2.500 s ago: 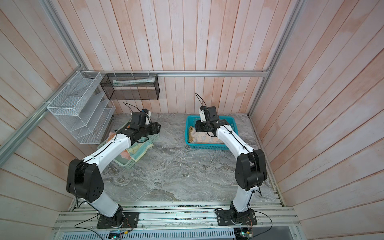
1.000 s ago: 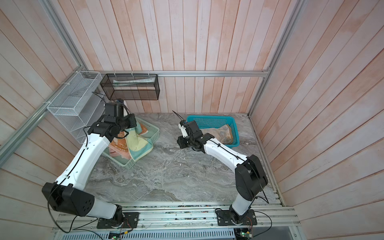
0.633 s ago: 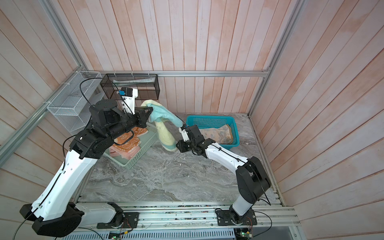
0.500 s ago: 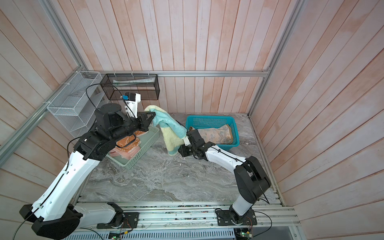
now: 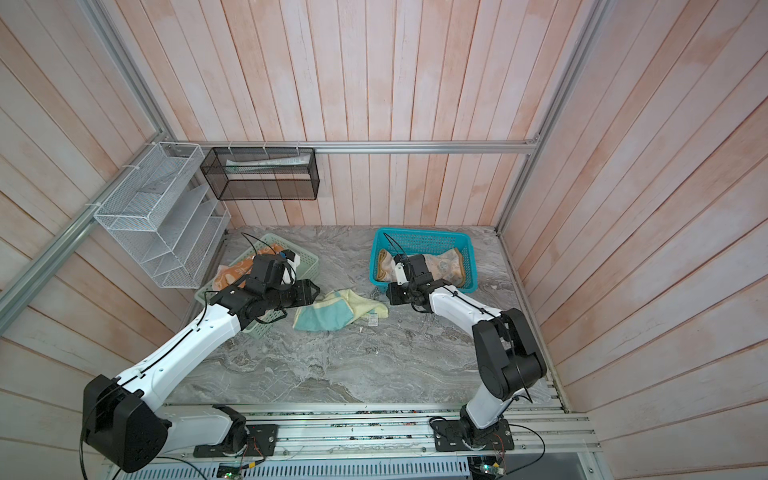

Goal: Fold and stack the towels

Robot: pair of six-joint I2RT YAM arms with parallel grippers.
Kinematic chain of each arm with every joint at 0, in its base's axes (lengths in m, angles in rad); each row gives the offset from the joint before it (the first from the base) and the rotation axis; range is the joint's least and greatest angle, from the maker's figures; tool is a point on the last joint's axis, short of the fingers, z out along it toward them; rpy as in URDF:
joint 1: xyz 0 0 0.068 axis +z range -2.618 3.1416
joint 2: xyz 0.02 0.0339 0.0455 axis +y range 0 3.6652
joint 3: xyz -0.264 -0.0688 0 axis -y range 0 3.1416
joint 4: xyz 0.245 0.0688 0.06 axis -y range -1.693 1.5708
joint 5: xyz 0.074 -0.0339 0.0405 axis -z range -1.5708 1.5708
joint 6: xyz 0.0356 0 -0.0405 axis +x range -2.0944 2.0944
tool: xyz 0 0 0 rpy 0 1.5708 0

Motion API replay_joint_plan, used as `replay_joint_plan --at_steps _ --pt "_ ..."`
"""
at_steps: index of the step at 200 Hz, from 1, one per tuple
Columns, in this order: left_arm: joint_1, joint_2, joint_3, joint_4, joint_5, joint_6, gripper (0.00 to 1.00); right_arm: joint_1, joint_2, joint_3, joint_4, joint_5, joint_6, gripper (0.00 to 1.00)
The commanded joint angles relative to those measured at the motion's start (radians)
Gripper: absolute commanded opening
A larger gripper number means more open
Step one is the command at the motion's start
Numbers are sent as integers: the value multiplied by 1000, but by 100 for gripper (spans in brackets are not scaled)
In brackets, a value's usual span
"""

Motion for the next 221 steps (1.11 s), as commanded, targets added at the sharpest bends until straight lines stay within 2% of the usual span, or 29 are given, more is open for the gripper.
replay_joint_plan --at_steps 1,28,60,87,127,173,188,221 --pt "23 -29 -77 12 -51 -4 56 33 -50 31 -19 19 -19 32" --pt "61 -21 -185 60 -46 -31 55 127 -28 47 7 60 11 32" --pt "121 7 -265 153 20 -50 55 223 103 129 55 7 26 44" --pt "162 32 -308 214 54 -56 55 229 239 226 81 -40 31 50" --pt "230 86 -348 301 107 -50 55 235 405 373 39 -118 30 52" --pt "272 159 -321 320 139 -22 55 254 493 458 -9 -165 7 52" --pt "280 168 -312 314 140 -14 55 259 509 485 -46 -180 2 49" --pt "284 156 -309 299 138 -4 55 290 472 463 -97 -223 -22 30"
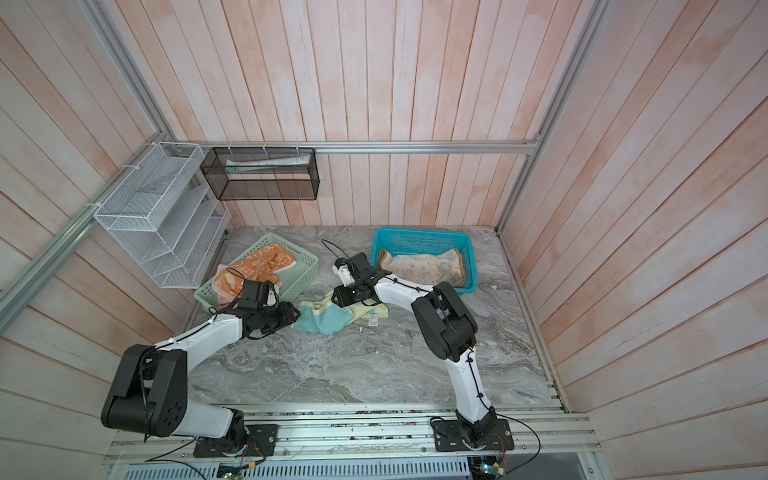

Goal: Fold and stack the towels

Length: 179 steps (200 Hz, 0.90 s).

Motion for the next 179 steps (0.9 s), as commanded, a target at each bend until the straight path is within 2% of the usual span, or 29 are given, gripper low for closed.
replay_joint_plan --at_steps 1,23,41,79,114,143,179 --pt "7 -1 25 9 13 25 55 30 -22 0 -80 -57 -29 29" --pt "8 -31 14 -1 17 29 55 59 -103 -92 -80 -17 -37 13" --pt "6 -61 -2 -5 27 39 55 71 -195 -207 -20 19 -22 5" --pt "-54 -117 -40 -10 41 74 55 81 -370 -438 108 73 0 4" --pt "-98 -128 -63 18 43 93 57 82 -409 -537 132 80 13 0" --pt "-99 -113 -46 23 51 43 60 83 -425 -571 144 93 13 0" --pt "-100 -73 -3 25 -8 -67 60 83 -424 -584 154 106 7 0"
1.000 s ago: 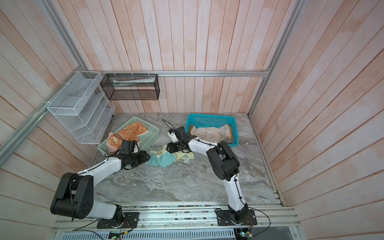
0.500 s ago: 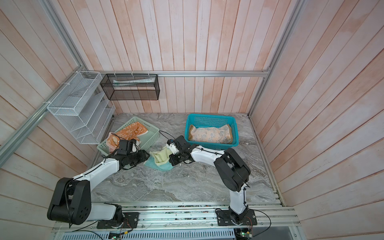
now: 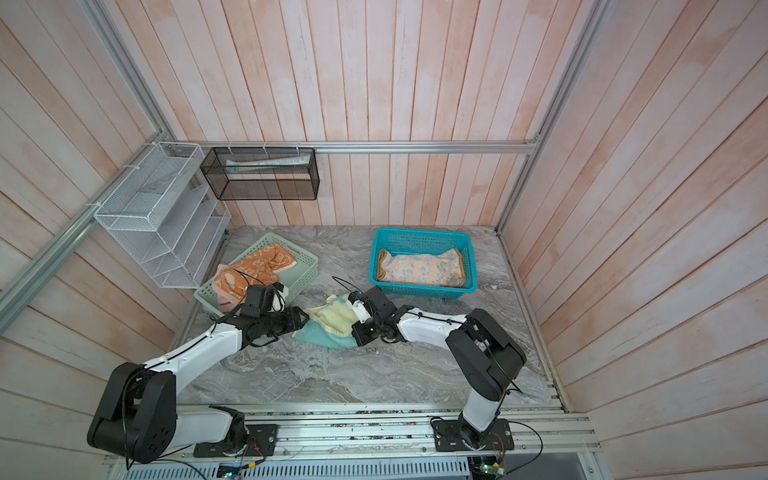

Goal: Fold and stack the towels

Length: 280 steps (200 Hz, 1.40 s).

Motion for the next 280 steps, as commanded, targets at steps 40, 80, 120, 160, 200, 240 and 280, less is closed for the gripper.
replay_joint_plan --at_steps 40,80,120,160,200,240,280 --pt "-19 149 106 98 -5 -98 60 2 -8 -11 40 22 3 0" --pt "-20 250 136 132 9 -81 60 2 -7 -10 42 26 -2 0" --pt "-18 269 137 140 48 -75 48 2 -9 -4 31 30 -11 0" --pt "-18 125 127 65 18 -84 0 2 -69 18 -14 87 -9 0" --pt "-24 -100 183 -110 -36 -58 0 2 -257 46 -74 181 -5 0" --pt "-55 -253 343 -293 -17 -37 0 35 -445 131 -188 283 -50 0" --pt "-188 -316 629 -529 -115 -13 0 175 -595 282 -308 454 -137 0"
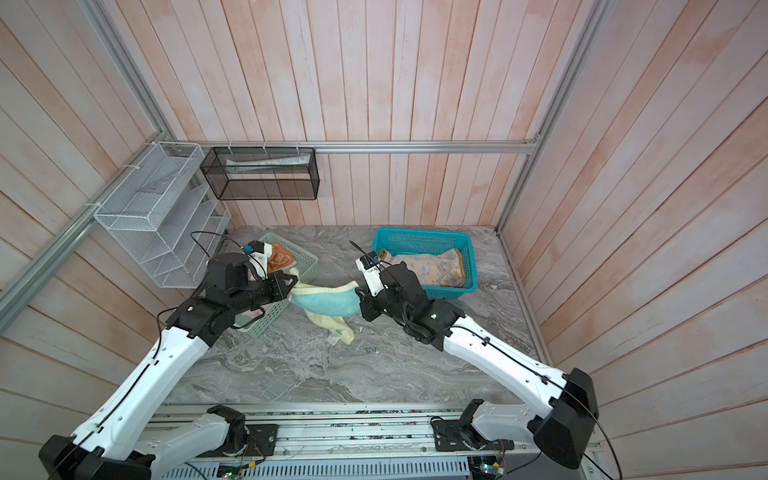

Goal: Fold and stack the towels

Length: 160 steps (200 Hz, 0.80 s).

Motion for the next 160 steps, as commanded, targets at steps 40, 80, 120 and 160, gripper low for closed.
replay_joint_plan --at_steps 40,80,120,160 --pt "-128 -19 353 -418 -57 -4 0 256 -135 196 -189 261 -103 0" --pt "-129 75 222 -454 -49 -3 12 122 -113 27 -111 112 22 0" --pt "-121 264 -47 -100 52 -4 34 -95 -119 -425 185 -72 215 0" --pt "-113 381 -107 61 48 3 48 -132 -47 -591 262 -60 234 0"
